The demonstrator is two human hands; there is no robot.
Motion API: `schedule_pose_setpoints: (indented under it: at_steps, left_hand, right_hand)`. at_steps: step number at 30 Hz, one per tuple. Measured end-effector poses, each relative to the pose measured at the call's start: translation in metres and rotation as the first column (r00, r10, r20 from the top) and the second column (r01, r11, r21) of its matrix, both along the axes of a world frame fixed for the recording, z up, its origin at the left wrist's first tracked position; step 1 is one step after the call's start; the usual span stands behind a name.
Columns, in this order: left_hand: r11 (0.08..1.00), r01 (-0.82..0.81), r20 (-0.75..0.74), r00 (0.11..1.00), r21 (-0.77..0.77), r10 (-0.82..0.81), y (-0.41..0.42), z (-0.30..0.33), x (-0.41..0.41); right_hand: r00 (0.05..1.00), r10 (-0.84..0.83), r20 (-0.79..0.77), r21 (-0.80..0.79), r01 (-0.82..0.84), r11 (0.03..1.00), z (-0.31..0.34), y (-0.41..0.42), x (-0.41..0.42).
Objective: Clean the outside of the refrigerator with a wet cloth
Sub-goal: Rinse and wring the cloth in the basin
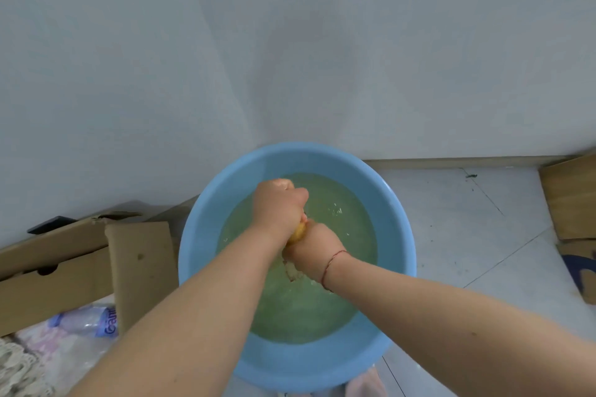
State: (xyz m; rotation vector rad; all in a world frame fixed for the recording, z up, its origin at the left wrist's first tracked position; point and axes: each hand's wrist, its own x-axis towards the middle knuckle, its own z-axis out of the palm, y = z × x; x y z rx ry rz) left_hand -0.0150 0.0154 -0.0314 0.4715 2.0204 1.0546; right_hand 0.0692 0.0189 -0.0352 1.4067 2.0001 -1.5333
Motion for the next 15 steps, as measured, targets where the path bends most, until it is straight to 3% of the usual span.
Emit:
schedule_pose_setpoints:
  at_steps: [3, 6, 9, 15]
  left_hand:
    - [0.994, -0.082, -0.079, 0.994, -0.075, 0.076, -0.009, -0.021, 0.007]
    - [0.962, -0.252, -0.03, 0.968, -0.104, 0.251, -0.013, -0.046, 0.011]
    - [0.909, -0.394, 0.005, 0.917, -0.139, 0.398, -0.017, -0.058, 0.013]
    - [0.833, -0.48, 0.056, 0.857, -0.273, 0.512, -0.016, -0.056, 0.015]
  right_hand:
    - [0.99, 0.027, 0.139, 0.132, -0.046, 0.99, -0.026, -0.007, 0.003]
    - [0.967, 0.133, 0.219, 0.234, -0.185, 0.954, -0.042, -0.014, 0.006]
    - [0.962, 0.145, 0.233, 0.264, -0.206, 0.942, -0.046, -0.016, 0.013]
    - [0.953, 0.185, 0.24, 0.332, -0.259, 0.907, -0.048, -0.018, 0.018]
